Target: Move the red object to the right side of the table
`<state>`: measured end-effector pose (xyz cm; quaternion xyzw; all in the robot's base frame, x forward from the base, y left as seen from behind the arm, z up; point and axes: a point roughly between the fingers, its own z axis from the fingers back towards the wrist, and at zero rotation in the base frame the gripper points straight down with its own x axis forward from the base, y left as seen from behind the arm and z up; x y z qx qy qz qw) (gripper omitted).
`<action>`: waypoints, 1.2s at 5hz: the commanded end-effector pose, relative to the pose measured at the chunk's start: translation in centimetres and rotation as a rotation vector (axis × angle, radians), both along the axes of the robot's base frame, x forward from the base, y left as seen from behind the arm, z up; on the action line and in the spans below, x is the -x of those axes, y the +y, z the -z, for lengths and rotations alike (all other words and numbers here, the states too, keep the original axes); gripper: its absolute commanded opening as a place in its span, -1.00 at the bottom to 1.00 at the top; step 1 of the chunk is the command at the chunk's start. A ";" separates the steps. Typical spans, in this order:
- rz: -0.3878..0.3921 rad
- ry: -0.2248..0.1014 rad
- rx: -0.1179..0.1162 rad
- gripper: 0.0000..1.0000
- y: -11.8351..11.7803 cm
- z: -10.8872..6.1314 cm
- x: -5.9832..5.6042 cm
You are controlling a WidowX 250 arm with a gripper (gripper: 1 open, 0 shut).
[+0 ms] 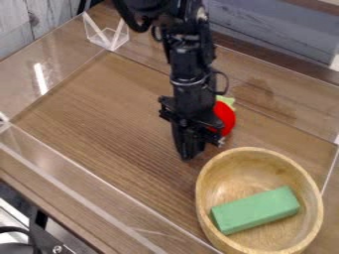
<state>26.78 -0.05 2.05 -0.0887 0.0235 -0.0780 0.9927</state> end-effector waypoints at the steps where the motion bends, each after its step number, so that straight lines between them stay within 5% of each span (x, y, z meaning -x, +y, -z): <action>1: 0.005 -0.050 0.007 1.00 -0.1 -1.3 -1.1; 3: -0.077 -0.105 0.017 1.00 -0.2 -5.4 -1.7; 6: -0.109 -0.142 0.037 1.00 0.1 -7.1 -1.7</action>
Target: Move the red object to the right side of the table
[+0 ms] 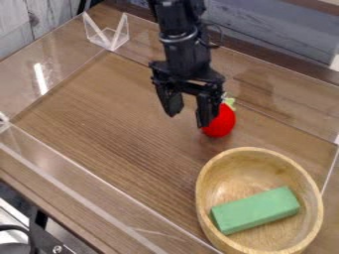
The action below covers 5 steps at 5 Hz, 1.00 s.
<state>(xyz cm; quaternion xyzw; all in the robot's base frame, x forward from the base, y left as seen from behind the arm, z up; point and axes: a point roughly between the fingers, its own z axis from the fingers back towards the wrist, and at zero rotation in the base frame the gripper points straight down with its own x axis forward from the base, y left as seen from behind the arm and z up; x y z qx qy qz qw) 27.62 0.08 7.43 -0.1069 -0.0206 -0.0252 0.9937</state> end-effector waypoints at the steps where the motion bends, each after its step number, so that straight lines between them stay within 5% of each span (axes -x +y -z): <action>1: 0.026 -0.074 -0.001 1.00 -0.5 -2.9 -0.8; 5: 0.182 -0.121 0.016 1.00 0.8 -4.3 -0.4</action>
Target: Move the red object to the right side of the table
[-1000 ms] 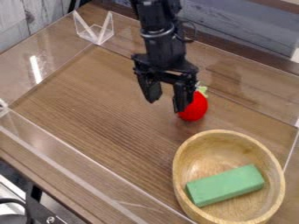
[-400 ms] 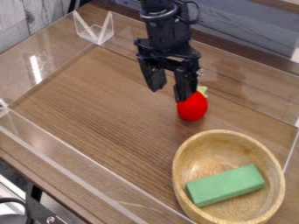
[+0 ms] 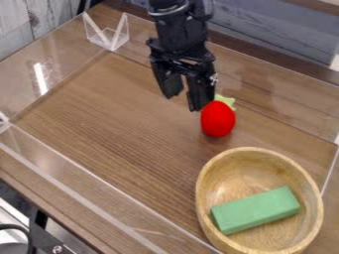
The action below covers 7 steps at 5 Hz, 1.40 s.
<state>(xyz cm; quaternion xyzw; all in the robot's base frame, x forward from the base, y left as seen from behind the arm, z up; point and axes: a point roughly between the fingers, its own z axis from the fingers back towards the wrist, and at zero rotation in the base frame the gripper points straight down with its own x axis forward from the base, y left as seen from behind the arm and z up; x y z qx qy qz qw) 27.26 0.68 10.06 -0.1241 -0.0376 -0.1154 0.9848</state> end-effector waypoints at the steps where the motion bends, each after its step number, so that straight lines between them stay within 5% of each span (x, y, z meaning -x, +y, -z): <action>1: 0.030 -0.078 -0.009 1.00 0.1 -1.5 -0.9; 3: 0.068 -0.093 -0.005 1.00 1.0 -2.3 0.0; 5: 0.032 -0.100 -0.009 1.00 -0.8 -3.0 0.7; 7: 0.079 -0.107 -0.011 1.00 -0.7 -2.0 -1.4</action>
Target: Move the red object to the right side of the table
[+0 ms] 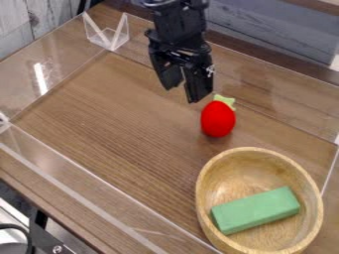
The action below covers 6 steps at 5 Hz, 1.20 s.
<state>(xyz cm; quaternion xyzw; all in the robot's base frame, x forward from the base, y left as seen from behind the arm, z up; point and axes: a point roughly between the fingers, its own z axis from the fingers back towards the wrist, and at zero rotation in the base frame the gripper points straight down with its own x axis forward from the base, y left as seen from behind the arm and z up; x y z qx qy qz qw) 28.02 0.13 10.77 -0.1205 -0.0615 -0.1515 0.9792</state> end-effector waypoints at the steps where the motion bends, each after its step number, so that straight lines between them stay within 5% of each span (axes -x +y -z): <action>1: -0.021 -0.059 -0.009 1.00 -0.4 -1.6 -0.7; 3: -0.052 -0.079 -0.009 1.00 -0.7 -1.2 -0.7; 4: -0.045 -0.075 -0.018 1.00 0.4 -0.7 0.2; 5: -0.050 -0.086 -0.036 1.00 2.0 -0.6 1.0; 6: -0.084 -0.093 -0.088 1.00 5.0 -0.5 1.7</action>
